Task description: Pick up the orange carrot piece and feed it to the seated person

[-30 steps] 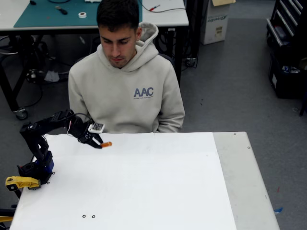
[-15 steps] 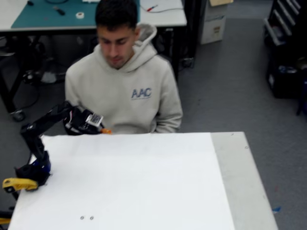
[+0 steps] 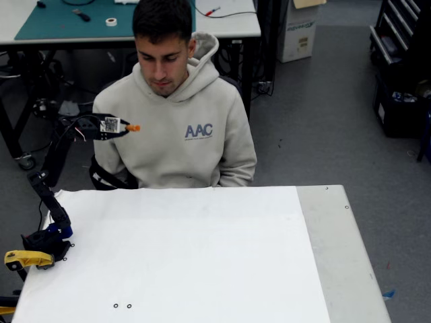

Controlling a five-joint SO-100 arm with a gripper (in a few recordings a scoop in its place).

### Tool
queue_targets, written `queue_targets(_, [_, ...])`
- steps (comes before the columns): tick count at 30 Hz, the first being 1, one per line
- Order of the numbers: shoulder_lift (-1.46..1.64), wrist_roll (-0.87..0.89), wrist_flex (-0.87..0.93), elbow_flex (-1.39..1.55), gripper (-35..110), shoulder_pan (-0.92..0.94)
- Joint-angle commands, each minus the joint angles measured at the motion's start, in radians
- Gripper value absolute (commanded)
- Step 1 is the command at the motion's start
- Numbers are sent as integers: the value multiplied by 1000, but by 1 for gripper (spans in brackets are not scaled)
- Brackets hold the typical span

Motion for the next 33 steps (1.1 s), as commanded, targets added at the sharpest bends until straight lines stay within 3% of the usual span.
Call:
queue_targets(1, [21, 48, 2, -166, -2, -48])
queue_targets(33, [-195, 150, -130, -265, -2, -55])
